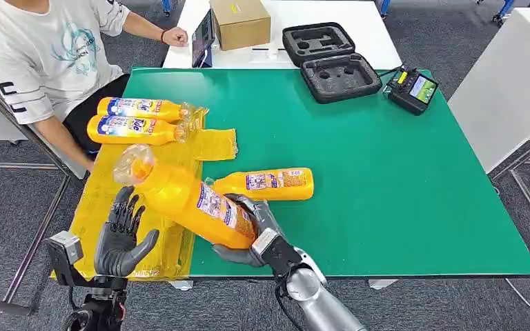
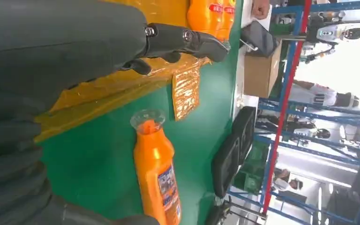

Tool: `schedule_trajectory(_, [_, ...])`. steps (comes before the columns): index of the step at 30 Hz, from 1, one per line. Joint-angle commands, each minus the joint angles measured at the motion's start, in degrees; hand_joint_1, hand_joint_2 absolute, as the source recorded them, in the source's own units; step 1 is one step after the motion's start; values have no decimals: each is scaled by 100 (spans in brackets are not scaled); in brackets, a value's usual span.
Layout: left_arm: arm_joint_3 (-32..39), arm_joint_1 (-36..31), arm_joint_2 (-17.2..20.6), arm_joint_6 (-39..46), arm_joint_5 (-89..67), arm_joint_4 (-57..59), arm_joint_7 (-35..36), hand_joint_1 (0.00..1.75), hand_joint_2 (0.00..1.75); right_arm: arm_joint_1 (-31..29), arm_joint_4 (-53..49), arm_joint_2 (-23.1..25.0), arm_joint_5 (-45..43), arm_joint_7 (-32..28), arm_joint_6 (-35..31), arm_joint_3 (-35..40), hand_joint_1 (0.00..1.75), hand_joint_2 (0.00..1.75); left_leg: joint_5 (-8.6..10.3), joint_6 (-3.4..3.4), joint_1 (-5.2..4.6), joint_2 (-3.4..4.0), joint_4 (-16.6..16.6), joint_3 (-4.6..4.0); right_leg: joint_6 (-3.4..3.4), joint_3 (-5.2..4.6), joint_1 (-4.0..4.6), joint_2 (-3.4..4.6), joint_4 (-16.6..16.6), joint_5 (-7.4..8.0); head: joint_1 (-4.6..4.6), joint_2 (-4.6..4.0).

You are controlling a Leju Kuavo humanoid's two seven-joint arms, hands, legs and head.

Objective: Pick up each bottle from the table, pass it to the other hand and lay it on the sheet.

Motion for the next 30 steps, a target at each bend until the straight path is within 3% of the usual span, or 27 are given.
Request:
schedule_trajectory(1, [42, -226, 2, -51, -14, 428, 40, 0, 175, 28, -65, -17, 17, -1, -30, -334, 175, 175, -4, -4, 0, -10, -6, 17, -3, 18, 0, -4, -4, -6, 0, 0])
schedule_trajectory(15, [-868, 113, 80, -514, -150, -263, 129, 0, 175, -339, 1120, 208, 191, -2, 176, -174, 175, 175, -6, -4, 3, 1, -3, 12, -3, 15, 2, 6, -4, -3, 0, 0])
schedule_trajectory(30, [-1062, 413, 140, -646, -299, -647, 60, 0, 175, -487, 1421, 197, 112, 5, 273, -245, 175, 175, -9, -5, 1, -1, -4, 21, -4, 22, 0, 5, -2, -8, 2, 0])
